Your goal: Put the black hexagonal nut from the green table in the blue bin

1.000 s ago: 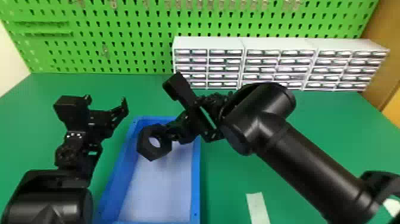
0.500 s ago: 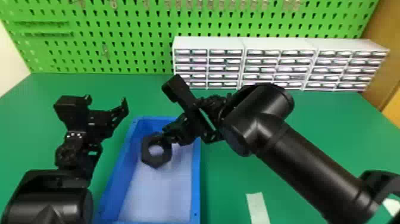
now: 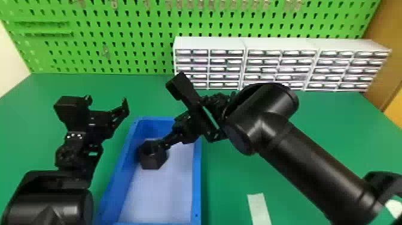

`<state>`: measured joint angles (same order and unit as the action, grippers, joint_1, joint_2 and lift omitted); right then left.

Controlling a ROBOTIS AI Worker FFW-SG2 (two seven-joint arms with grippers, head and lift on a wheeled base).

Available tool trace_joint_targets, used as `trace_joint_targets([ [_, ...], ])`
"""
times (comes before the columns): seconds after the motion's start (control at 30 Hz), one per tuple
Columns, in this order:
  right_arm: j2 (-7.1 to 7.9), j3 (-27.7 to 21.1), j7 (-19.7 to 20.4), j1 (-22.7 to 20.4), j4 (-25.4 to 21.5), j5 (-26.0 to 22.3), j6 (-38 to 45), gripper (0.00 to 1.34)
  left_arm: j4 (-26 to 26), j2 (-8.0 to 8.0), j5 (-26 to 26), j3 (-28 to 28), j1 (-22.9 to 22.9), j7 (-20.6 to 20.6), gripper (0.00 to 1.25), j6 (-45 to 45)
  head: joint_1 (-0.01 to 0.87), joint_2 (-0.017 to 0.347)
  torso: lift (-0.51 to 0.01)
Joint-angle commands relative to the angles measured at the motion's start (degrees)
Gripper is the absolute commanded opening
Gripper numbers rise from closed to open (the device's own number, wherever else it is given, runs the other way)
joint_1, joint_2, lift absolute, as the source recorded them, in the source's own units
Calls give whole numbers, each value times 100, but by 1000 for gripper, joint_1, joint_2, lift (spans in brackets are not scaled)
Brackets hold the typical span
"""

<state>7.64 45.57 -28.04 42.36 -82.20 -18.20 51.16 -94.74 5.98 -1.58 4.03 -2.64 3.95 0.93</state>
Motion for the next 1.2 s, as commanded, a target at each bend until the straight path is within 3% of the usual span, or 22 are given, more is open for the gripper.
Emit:
trace_joint_targets([
  [0.0,1,-21,0,0,2,9,17,1315,-1,0,0,1,0,0,1005,4,686,52,-97],
  [0.47,10,-241,-18,-35,-51,0,26,1287,-1,0,0,1,0,0,1005,4,686,52,-97],
  [0.83,27,-1507,-220,-422,-596,475,-106,1276,-9,0,0,10,9,0,1005,4,686,52,-97],
  [1.17,-87,-2676,-211,-826,-886,510,-677,1272,-9,0,0,1,9,0,1005,-5,686,52,-97],
])
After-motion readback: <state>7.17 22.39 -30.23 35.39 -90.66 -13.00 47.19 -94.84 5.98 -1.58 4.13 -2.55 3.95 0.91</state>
